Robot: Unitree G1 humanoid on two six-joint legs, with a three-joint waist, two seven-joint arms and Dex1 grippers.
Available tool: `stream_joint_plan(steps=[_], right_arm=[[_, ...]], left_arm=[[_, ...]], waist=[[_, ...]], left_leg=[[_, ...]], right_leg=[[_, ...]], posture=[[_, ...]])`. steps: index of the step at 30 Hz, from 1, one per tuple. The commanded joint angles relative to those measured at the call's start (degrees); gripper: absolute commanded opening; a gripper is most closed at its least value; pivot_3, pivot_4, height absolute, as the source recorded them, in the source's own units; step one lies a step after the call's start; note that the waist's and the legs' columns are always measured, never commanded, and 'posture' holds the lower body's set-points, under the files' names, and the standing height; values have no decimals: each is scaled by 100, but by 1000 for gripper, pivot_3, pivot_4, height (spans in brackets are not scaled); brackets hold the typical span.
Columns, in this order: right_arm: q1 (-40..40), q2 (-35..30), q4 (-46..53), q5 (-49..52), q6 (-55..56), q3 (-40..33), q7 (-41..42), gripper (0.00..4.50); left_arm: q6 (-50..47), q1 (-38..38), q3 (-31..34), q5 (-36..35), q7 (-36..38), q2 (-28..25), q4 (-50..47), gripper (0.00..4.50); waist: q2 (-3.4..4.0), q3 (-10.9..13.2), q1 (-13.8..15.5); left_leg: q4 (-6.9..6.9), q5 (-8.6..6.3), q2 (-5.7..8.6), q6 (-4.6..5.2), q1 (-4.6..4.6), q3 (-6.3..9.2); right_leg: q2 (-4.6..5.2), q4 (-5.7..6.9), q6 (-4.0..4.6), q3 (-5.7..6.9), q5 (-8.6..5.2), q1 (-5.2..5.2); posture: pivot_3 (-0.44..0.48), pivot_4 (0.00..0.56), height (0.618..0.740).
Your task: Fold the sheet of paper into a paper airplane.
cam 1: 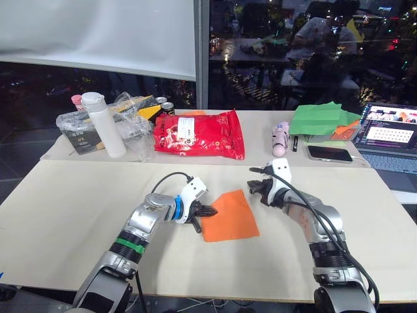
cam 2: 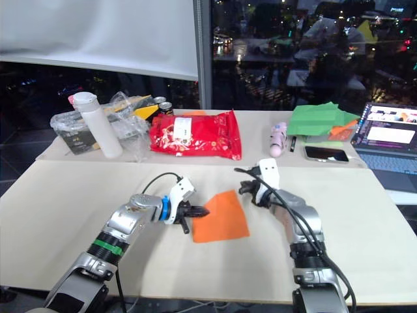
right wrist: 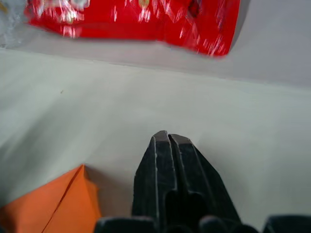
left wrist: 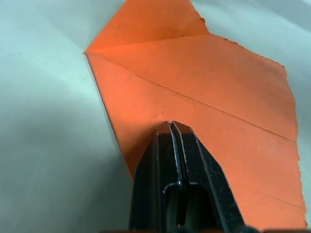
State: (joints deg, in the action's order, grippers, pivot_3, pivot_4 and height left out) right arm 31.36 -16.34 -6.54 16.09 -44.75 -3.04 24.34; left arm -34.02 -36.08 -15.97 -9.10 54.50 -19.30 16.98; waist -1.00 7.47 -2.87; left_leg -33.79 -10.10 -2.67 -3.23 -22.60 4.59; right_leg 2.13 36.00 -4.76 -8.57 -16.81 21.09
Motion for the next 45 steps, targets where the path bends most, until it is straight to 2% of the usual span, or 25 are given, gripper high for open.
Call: stream_joint_plan(steps=[1, 7, 15, 28, 37, 45], right_arm=[[-112, 212, 338, 333, -185, 50, 198, 16], [-550, 206, 957, 411, -485, 422, 338, 16], [-746, 138, 780, -42, -218, 853, 125, 16], [-918, 169, 858, -332, -200, 1054, -146, 16], [-985, 171, 1003, -311, -270, 1046, -284, 16], [-961, 169, 1066, -340, -331, 1042, -344, 16]], left_arm=[[-90, 32, 19, 62, -131, -17, -6, 0], [-13, 2, 110, 45, -312, 78, 73, 0], [222, -278, 329, 15, -564, 317, 442, 0], [1294, -1213, 677, 92, -1213, 1280, 2253, 0], [1596, -1258, 426, 482, -1072, 1445, 2934, 0], [1357, -1178, 522, 705, -1693, 1472, 3023, 0]], waist=[[0, 0, -16], [2, 0, -48], [2, -1, -90], [1, -1, -88], [1, -2, -94], [0, -19, -89]], left_leg=[[0, 0, 0, 0, 0, 0], [-2, 0, 0, 0, 0, 1], [-2, 0, 0, 0, 1, 2], [-4, 0, 2, 0, 0, 2], [-3, 0, 3, 0, 0, 2], [-4, 0, 4, 0, 10, 2]], right_leg=[[-1, 1, -1, 0, 0, 0], [0, 3, -15, 0, -9, 0], [0, 4, -17, 1, -10, 0], [0, 0, -18, 1, -10, -2], [0, -1, -19, 1, -11, -3], [0, -2, -22, 1, -13, -13]], posture=[[0, 150, 719], [0, 150, 719], [0, 150, 719], [0, 150, 719], [0, 150, 719], [0, 150, 719]])
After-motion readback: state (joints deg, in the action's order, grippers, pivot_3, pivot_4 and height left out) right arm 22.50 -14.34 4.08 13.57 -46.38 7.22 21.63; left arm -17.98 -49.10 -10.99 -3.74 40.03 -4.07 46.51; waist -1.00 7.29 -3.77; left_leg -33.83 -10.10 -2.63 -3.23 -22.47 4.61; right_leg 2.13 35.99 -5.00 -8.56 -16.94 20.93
